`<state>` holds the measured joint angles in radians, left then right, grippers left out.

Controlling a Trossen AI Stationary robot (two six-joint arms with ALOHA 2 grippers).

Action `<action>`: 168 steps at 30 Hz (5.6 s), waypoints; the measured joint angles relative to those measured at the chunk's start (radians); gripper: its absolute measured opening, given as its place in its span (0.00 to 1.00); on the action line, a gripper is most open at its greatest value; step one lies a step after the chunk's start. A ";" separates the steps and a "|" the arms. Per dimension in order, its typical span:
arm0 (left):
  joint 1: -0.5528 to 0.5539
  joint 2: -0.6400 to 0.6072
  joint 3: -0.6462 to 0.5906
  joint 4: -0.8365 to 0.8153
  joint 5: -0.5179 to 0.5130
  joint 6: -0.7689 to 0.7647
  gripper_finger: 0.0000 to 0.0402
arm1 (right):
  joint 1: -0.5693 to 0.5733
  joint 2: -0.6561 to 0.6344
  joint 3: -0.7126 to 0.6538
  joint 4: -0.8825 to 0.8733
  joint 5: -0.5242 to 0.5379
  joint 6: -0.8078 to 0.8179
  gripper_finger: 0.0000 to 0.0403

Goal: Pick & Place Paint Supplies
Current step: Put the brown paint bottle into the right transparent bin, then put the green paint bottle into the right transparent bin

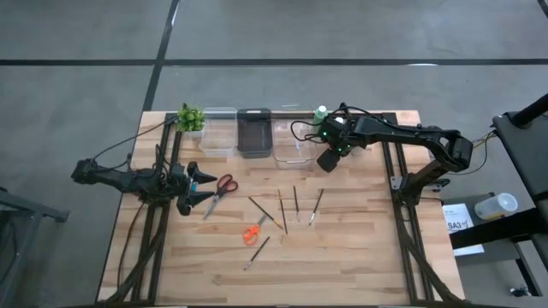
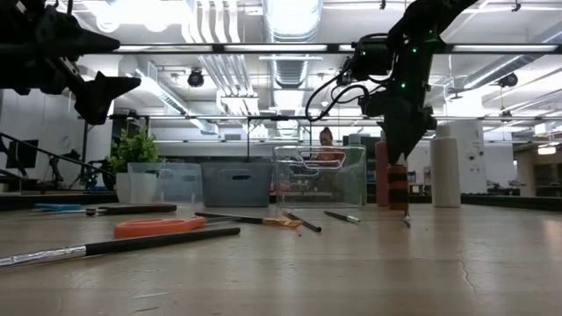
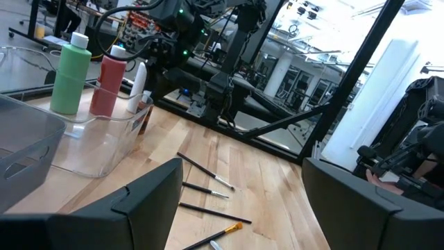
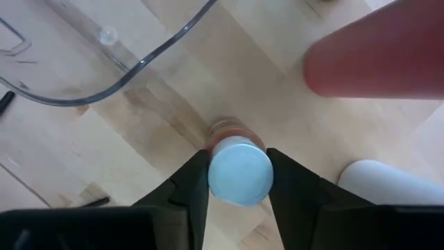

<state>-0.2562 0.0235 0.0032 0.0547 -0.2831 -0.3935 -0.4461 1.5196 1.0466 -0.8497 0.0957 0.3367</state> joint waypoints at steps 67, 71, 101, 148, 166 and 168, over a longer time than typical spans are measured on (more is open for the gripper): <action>0.000 0.000 0.000 0.000 0.000 0.000 0.75 | -0.136 0.842 1.309 -0.345 -0.097 -0.270 0.28; 0.000 0.000 0.000 0.000 0.000 0.000 0.75 | -0.138 0.863 1.309 -0.338 -0.095 -0.270 0.28; 0.000 0.000 0.000 0.000 0.000 0.000 0.75 | -0.141 0.872 1.258 -0.321 -0.094 -0.260 0.43; 0.000 0.000 0.000 0.000 0.000 0.000 0.75 | -0.254 0.596 1.256 -0.638 0.054 -0.256 0.66; 0.000 0.000 0.000 0.000 0.000 0.000 0.75 | -0.292 0.333 0.758 -0.313 0.013 -0.240 0.61; 0.000 0.000 0.000 0.000 0.000 0.000 0.75 | -0.293 0.315 0.715 -0.264 -0.005 -0.238 0.61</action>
<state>-0.2561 0.0235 0.0032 0.0551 -0.2832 -0.3935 -0.7396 1.8343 1.7614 -1.1136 0.0906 0.0985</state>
